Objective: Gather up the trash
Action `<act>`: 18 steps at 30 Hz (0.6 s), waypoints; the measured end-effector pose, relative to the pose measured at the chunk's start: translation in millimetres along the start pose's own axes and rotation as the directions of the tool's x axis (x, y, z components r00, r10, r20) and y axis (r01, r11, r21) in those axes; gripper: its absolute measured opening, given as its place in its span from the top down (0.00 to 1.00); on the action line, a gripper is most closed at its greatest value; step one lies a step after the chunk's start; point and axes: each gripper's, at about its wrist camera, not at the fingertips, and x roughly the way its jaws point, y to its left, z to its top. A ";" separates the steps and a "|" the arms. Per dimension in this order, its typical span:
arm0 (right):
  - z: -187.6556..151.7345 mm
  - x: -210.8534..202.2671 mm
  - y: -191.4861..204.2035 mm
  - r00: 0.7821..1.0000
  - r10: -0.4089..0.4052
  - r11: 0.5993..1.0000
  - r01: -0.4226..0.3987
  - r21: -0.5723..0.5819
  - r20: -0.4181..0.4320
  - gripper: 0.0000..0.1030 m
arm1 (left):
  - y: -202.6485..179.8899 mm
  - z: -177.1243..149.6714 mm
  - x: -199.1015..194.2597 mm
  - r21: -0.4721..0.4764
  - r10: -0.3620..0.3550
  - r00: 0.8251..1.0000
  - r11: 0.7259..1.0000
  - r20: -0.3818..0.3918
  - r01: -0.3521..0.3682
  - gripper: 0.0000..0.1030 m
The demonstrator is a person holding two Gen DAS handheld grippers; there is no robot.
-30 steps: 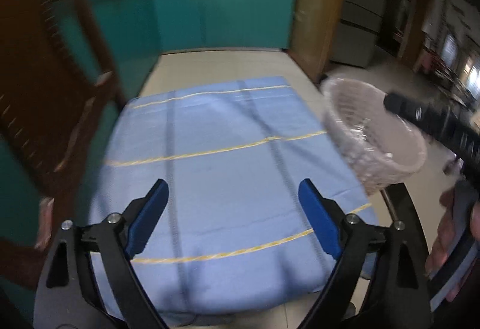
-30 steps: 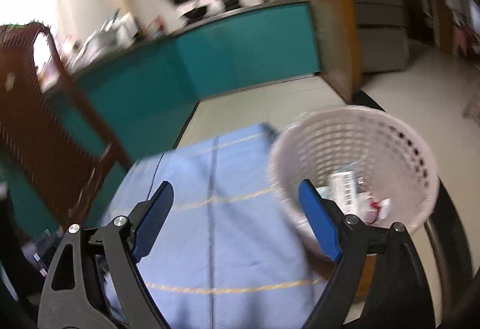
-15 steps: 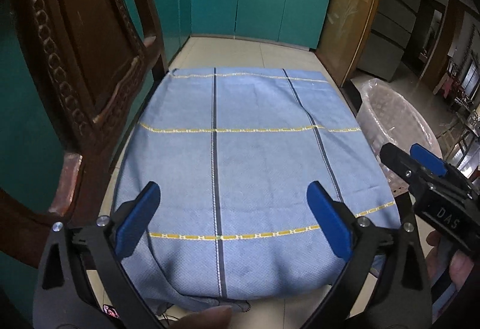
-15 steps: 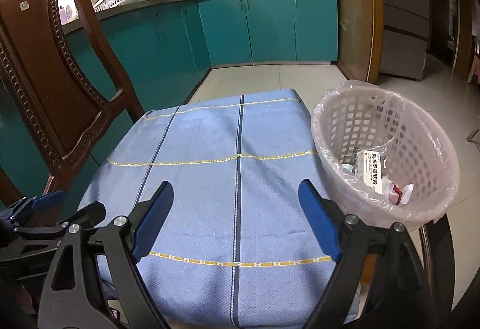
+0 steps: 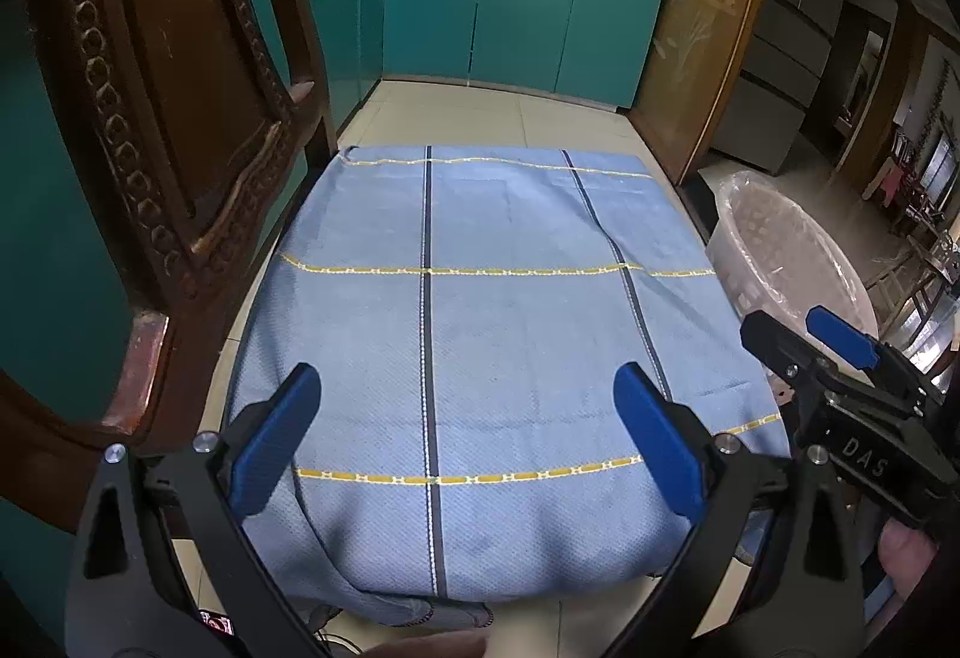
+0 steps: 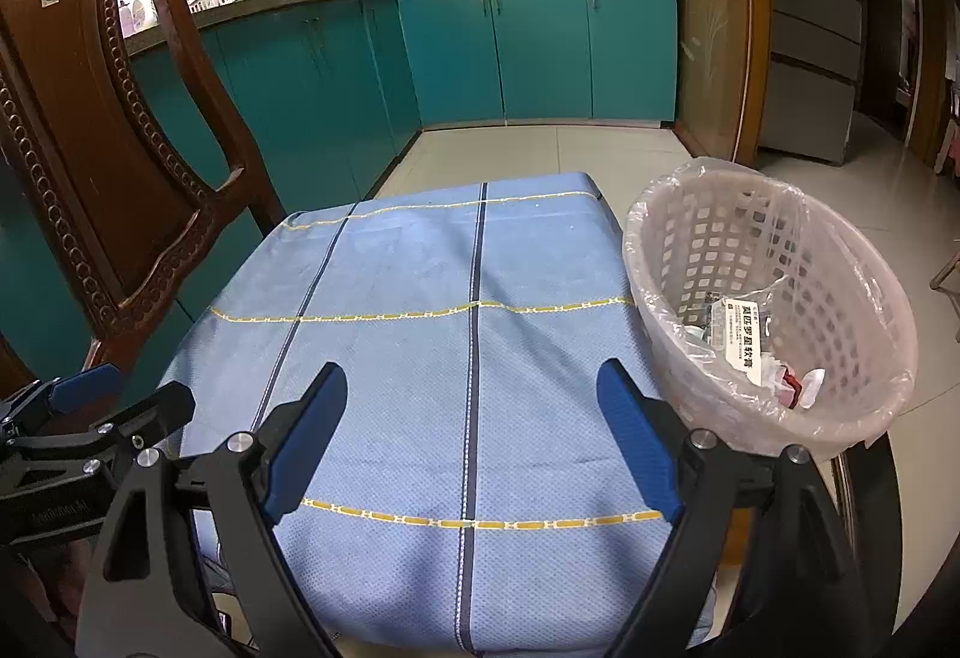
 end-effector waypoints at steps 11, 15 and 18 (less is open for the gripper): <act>-0.7 1.4 1.1 1.000 0.001 1.000 -0.002 -0.009 -0.006 0.19 | 0.9 -0.2 -1.3 -0.003 0.007 1.000 1.000 0.007 -0.007 0.05; -0.9 1.2 1.1 1.000 0.002 1.000 -0.002 -0.011 -0.006 0.19 | 0.9 -0.2 -0.5 0.000 0.006 1.000 1.000 0.006 -0.006 0.05; -1.0 1.4 1.6 1.000 0.004 1.000 -0.004 -0.013 -0.008 0.19 | 0.8 -0.1 -0.5 0.001 0.006 1.000 1.000 0.006 -0.006 0.05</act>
